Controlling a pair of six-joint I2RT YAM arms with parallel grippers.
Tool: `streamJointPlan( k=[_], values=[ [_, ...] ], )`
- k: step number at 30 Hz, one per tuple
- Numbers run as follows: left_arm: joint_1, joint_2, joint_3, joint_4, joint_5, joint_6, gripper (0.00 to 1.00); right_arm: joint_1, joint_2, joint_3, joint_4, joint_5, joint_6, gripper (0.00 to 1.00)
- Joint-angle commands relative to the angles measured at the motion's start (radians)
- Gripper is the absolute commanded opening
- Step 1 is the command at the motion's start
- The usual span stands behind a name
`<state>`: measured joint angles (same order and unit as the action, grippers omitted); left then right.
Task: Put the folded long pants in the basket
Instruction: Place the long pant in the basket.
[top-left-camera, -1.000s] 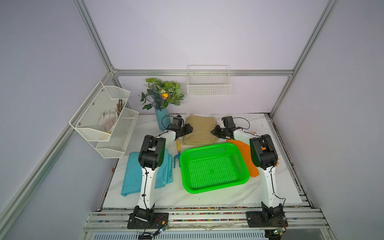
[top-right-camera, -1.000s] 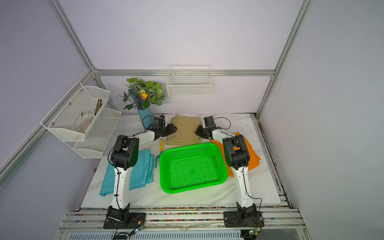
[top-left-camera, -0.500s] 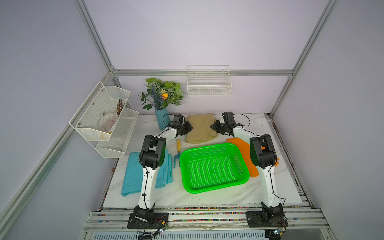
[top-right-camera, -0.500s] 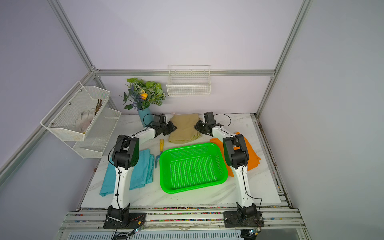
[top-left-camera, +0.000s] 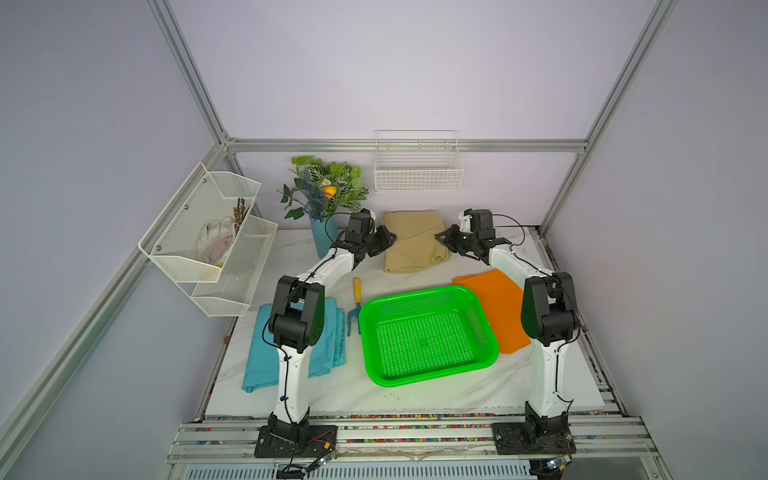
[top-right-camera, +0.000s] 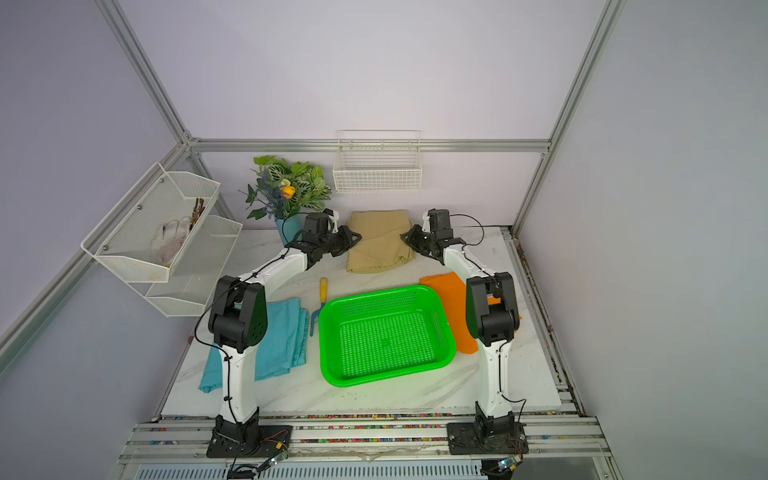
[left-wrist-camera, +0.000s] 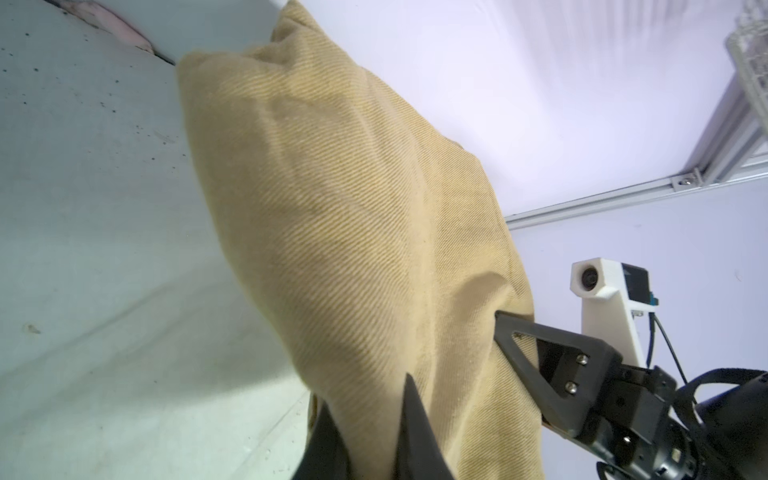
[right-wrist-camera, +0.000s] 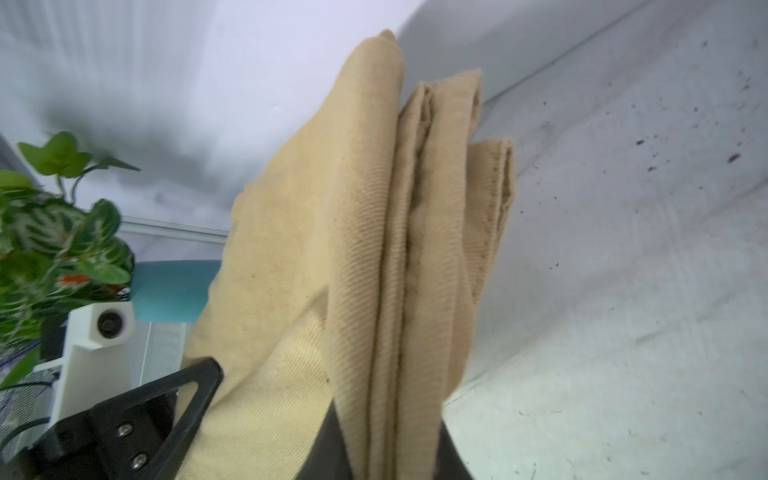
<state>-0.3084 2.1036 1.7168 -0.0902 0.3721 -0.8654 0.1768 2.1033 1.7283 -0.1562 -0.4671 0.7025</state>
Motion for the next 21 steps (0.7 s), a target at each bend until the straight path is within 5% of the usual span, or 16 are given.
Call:
streamJointPlan(
  k=[1,10,21],
  values=[
    [0.000,-0.125,-0.049,0.047,0.055,-0.021,0.00,-0.015,-0.100,-0.020,-0.005,-0.002,-0.062,0.00],
    [-0.070,-0.374,-0.308,0.037,0.025,0.012,0.00,-0.009,-0.385,-0.321,-0.047,-0.062,-0.114,0.00],
    [-0.294,-0.770,-0.613,-0.098,-0.230,0.166,0.00,0.045,-0.818,-0.599,-0.315,-0.001,-0.290,0.00]
  ],
)
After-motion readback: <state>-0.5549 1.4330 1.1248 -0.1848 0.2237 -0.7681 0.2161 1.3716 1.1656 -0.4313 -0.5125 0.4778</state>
